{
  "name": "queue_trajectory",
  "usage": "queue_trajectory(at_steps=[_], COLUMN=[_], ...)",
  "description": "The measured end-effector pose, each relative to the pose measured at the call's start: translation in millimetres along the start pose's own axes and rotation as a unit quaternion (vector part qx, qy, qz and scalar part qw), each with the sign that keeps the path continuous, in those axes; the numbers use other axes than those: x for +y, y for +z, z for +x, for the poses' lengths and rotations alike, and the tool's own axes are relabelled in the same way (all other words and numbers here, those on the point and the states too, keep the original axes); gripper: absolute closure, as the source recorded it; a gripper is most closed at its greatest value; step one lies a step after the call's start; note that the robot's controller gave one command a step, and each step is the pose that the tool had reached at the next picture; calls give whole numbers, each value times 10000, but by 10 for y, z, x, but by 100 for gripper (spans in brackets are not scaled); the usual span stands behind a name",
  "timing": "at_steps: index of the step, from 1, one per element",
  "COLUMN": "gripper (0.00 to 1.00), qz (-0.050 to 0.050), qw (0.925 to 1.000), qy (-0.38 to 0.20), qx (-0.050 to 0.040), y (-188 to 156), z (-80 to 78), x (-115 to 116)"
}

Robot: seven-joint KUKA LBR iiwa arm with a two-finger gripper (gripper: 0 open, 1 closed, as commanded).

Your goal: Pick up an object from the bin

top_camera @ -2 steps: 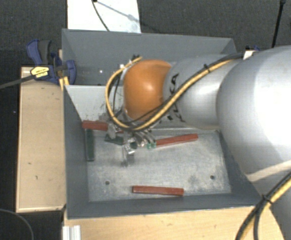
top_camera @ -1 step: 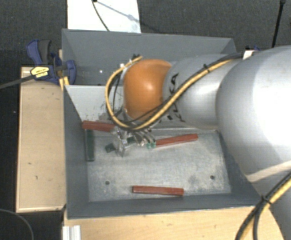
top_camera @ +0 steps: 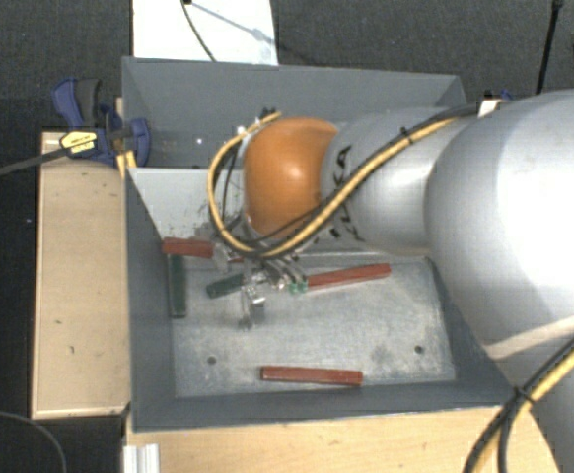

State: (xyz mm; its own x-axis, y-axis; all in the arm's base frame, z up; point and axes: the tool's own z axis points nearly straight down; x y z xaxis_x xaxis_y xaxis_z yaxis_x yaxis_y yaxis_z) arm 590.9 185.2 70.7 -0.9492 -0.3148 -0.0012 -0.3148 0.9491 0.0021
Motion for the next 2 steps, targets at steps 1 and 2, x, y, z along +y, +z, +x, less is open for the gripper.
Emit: queue_trajectory(at_steps=[1,2], gripper=[100,100], qz=[2,12], qw=[10000,10000], qy=[15,68], qx=[-2,-3], y=[-1,-5], z=[-2,331], x=[-1,-543])
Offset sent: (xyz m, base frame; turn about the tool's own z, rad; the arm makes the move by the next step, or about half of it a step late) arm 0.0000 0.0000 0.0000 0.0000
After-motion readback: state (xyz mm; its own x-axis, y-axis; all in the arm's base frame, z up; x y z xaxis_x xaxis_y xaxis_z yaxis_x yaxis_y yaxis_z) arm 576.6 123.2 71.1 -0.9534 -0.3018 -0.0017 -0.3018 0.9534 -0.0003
